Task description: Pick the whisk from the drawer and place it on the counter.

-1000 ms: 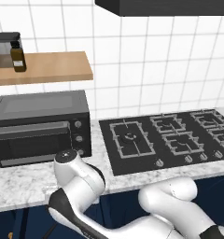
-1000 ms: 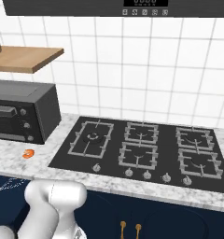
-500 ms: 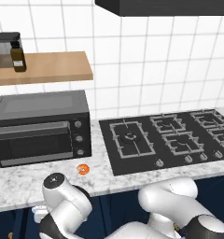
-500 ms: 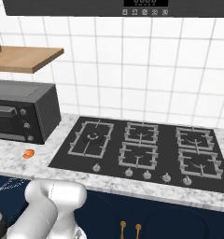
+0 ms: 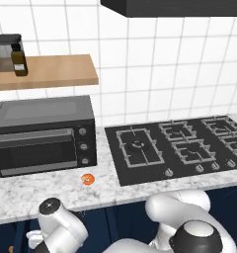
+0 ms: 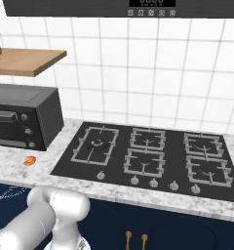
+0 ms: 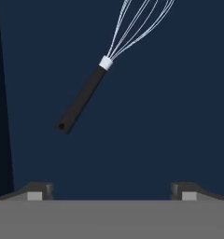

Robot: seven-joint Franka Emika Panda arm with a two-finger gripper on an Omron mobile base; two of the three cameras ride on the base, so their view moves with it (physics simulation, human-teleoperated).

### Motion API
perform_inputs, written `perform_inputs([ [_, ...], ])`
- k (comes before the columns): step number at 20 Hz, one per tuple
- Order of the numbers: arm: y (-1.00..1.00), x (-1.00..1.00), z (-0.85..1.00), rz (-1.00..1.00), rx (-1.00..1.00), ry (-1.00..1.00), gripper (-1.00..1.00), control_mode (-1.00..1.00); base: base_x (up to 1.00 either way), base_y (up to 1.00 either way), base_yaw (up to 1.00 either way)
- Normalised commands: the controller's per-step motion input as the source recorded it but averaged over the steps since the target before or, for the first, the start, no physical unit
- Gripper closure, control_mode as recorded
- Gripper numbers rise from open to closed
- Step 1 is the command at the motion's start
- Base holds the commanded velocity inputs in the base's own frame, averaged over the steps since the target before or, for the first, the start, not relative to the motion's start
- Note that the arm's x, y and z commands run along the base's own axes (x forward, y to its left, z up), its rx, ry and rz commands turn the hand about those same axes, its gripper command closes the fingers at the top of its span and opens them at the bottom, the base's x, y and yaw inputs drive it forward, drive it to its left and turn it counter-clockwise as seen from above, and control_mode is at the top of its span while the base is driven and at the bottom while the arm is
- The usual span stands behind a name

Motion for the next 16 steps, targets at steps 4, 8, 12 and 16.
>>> perform_inputs([
  [4,0.2,0.0,-0.34,0.06,0.0,0.09,-1.0,-1.0,0.0,0.0,0.0],
  [8,0.08,-0.06,-0.35,0.09,0.0,0.12,-1.0,-1.0,0.0,0.0,0.0],
  [12,0.08,-0.19,-0.46,0.05,0.0,0.0,-1.0,-1.0,0.0,0.0,0.0],
  [16,0.21,-0.24,-0.33,0.02,0.0,0.0,-1.0,-1.0,0.0,0.0,0.0],
])
